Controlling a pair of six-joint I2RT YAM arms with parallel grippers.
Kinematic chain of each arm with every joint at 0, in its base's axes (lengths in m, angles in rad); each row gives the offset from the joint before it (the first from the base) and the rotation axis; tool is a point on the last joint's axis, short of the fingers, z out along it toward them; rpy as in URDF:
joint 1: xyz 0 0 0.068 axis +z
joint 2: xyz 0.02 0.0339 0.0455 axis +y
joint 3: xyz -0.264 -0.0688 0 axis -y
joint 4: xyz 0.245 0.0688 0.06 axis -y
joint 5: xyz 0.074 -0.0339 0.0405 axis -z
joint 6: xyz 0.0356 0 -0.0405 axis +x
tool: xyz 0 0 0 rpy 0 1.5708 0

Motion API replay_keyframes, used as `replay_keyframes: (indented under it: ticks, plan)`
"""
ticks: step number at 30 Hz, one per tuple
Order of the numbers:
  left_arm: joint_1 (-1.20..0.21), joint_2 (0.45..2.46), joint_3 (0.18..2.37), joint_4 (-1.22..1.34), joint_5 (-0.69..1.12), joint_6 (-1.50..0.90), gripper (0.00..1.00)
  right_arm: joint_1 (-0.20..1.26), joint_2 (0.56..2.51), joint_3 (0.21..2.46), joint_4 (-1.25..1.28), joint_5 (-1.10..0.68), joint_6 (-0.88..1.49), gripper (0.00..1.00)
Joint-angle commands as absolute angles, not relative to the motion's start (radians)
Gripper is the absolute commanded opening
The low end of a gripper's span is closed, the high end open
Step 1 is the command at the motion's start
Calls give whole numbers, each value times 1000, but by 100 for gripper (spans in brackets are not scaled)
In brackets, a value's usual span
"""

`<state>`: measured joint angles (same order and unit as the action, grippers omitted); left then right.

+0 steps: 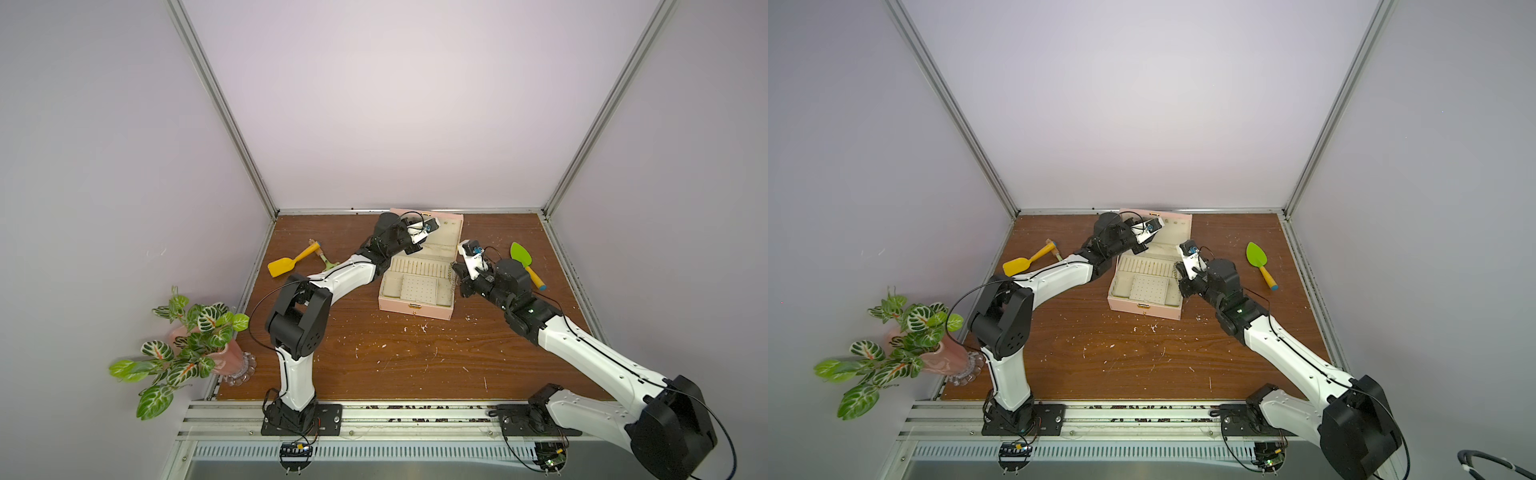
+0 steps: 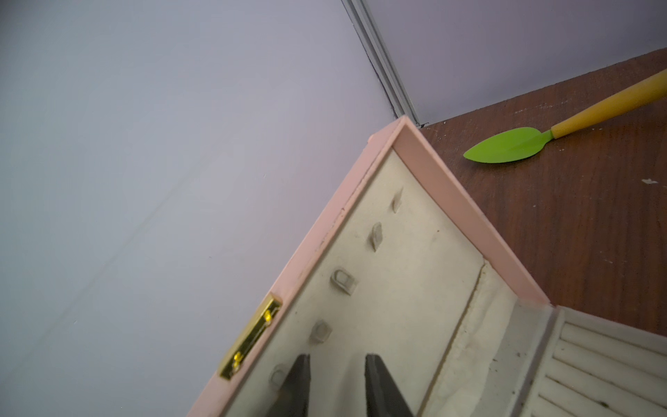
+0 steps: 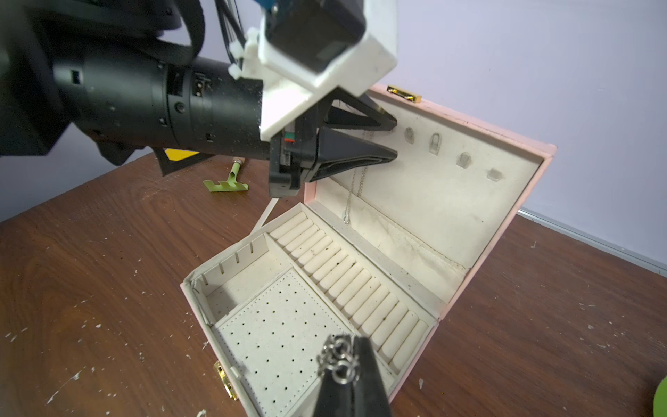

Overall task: Put jewelry chain into jewelry box
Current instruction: Open the fastener on the jewelry box.

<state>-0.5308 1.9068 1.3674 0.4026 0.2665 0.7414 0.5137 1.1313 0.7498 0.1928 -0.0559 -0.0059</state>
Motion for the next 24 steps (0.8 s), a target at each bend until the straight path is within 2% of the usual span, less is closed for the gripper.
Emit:
replay_keyframes:
  ticks: [1,14,24]
  plan:
    - [-519,1933,1422,390,270,745,30,509,1127,797,218,-73,11,0]
    - [-518,1980,1513,366,289,780,33,509,1134,792,213,-81,6,0]
    - [-520,2015,1591,270,288,843,28,508,1139,790,210,-82,5,0]
